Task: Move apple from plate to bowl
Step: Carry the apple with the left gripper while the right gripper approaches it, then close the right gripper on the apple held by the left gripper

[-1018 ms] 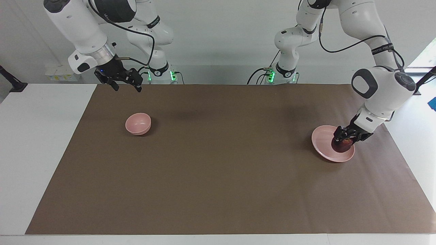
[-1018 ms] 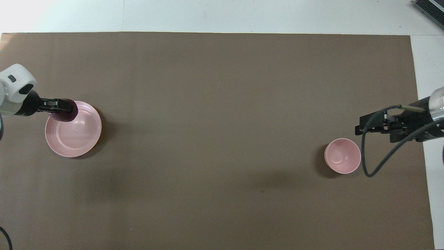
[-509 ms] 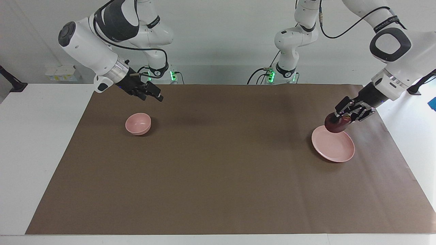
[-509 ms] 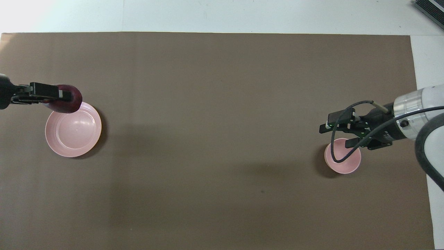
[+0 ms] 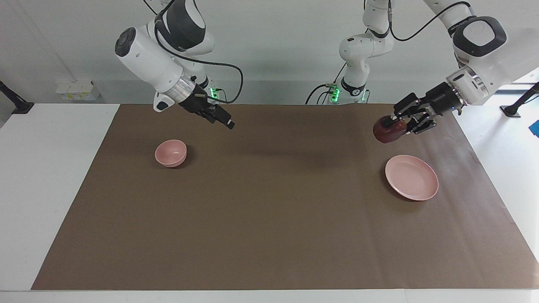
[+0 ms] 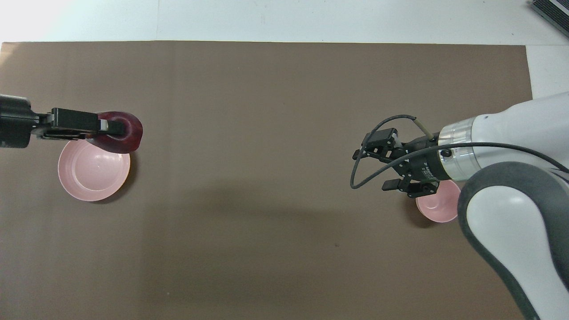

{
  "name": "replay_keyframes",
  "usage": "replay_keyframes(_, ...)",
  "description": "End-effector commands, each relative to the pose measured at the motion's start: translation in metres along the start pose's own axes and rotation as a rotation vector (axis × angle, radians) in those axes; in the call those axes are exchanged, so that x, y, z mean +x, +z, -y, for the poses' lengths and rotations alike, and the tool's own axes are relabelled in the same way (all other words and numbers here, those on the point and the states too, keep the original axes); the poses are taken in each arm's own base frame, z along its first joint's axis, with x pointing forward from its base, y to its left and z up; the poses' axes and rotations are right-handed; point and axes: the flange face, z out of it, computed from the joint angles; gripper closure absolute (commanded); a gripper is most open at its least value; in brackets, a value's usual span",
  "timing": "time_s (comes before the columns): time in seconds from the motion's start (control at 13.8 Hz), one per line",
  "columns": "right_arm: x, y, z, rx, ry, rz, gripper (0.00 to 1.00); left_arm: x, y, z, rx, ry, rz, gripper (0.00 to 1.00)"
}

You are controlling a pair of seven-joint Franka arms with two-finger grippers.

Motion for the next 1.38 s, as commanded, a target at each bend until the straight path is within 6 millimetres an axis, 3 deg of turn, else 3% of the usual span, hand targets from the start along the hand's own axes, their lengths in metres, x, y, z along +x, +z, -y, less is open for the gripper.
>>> replay_keyframes(0.0,-0.014,0.004,0.010,0.069,0.165,0.021,0.00,-0.021,0.008,-0.009,-0.057,-0.003,0.020,1.00)
replay_keyframes(0.36,-0.061,0.046,0.061,0.170,0.486,0.046,0.00,-0.063,0.054,-0.041,-0.098,0.022,0.070,1.00)
replay_keyframes(0.58,-0.087,0.066,0.079,0.210,0.676,0.066,0.00,-0.077,0.083,-0.068,-0.084,0.021,0.088,1.00)
replay_keyframes(0.87,-0.112,0.083,0.083,0.165,0.684,0.085,0.00,-0.075,0.108,-0.096,-0.065,0.033,0.028,1.00)
replay_keyframes(1.02,-0.134,0.092,0.083,0.114,0.652,0.108,0.00,-0.073,0.124,-0.107,-0.058,0.036,0.001,1.00)
replay_keyframes(1.31,-0.147,0.097,0.080,0.054,0.633,0.136,0.00,-0.076,0.136,-0.114,-0.054,0.019,0.013,1.00)
